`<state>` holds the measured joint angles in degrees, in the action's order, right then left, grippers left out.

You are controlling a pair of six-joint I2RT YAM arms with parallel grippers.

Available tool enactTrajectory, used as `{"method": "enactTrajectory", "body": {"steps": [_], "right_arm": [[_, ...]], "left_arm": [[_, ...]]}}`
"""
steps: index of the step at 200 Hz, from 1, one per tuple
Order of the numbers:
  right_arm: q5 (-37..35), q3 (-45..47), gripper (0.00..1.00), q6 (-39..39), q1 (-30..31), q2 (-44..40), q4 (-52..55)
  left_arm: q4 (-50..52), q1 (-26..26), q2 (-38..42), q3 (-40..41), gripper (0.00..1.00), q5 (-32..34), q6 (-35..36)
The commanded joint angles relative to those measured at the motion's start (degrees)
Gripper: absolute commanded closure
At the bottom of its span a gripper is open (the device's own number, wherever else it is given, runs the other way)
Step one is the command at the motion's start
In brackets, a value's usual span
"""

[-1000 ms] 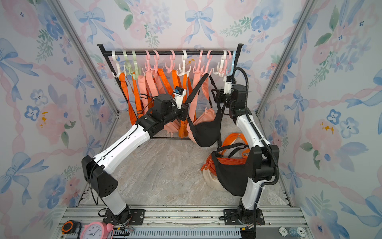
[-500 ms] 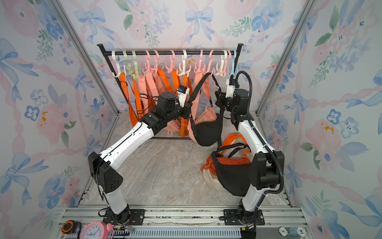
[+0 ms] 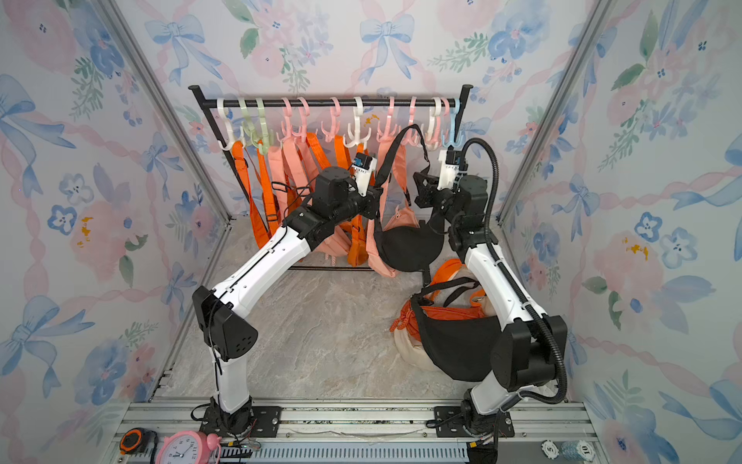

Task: Take the bag off the hook
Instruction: Pick up the bag from the hook, then place the bag inside the bag.

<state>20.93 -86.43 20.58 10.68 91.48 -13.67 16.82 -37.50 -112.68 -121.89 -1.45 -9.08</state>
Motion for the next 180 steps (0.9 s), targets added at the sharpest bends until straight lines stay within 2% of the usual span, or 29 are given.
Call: {"method": "enactTrajectory", "body": {"steps": [1,51,120,180], "right_arm": [[-0.3,-0.02,1.0,0.32,0.57,-2.63,-0.5],[-1.47,0.81,1.0,-0.01,0.9,-8.41,2.25],[-4.69,4.82,1.0,-1.04,2.22,-20.19,9.05],[-8.5,5.98,1.0,-1.61,2.68,-31.35,18.66]], "left_arm": [[0.41,-0.47,-0.79,-2.79,1.0,-0.85,-0.41],[0.41,-1.92,1.25,-3.68,1.0,-0.33,0.43],[0.32,-6.47,7.03,-0.17,1.0,1.09,3.01],[-1.44,-10.63,14.51,8.74,1.0,2.2,3.19]]}}
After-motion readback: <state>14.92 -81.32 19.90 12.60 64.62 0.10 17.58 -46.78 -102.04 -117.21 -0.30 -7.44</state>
